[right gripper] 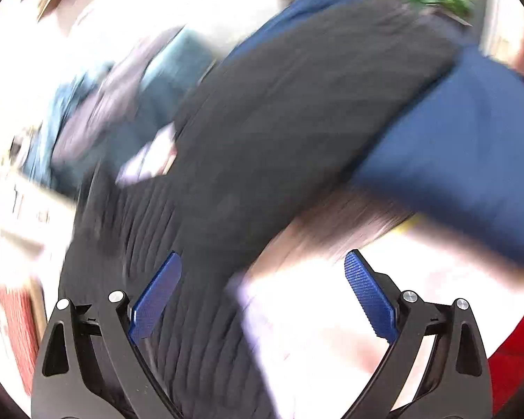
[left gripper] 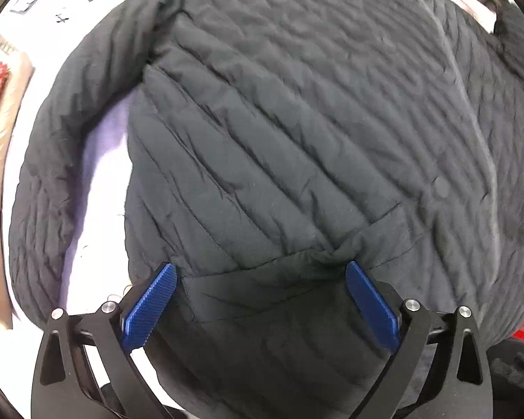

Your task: Fold large clothes

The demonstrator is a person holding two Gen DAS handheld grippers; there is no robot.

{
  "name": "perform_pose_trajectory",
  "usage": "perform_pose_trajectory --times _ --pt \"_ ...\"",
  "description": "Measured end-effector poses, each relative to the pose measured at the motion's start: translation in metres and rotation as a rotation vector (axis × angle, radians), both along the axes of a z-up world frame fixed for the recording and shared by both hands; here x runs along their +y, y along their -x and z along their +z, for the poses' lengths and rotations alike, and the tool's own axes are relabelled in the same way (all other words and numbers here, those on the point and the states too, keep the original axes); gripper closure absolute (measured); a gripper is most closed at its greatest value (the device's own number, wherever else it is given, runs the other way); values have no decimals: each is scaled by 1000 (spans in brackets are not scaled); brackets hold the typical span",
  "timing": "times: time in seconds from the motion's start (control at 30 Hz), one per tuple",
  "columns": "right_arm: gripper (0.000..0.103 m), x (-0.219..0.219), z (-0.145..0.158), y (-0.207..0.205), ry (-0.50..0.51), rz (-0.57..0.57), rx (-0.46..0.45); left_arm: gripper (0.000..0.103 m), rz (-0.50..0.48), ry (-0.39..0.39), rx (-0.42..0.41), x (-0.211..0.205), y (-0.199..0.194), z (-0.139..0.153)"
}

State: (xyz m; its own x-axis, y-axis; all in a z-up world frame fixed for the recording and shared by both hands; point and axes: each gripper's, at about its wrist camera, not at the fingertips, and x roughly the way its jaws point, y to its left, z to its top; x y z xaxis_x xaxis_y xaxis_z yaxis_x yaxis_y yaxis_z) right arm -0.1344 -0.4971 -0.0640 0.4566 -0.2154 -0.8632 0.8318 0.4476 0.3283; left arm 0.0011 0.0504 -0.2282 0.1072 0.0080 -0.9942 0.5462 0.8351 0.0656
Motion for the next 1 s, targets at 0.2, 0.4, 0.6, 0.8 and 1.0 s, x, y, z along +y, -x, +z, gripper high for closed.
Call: perform_pose_trajectory --times 0.2,0.4,0.6,0.8,1.0 --pt "9 -89 2 45 14 -220 -40 7 56 38 -39 -20 -8 30" --pt "12 -136 -20 63 -35 -311 -100 7 71 53 -67 -51 -9 51" --pt "33 -157 -28 46 18 -279 -109 7 32 46 -65 -76 8 57" --pt "71 -164 -35 66 -30 -359 -175 7 -13 50 -67 -96 26 56" --pt "96 -156 -13 71 -43 -306 -280 7 -26 52 -57 -89 31 57"
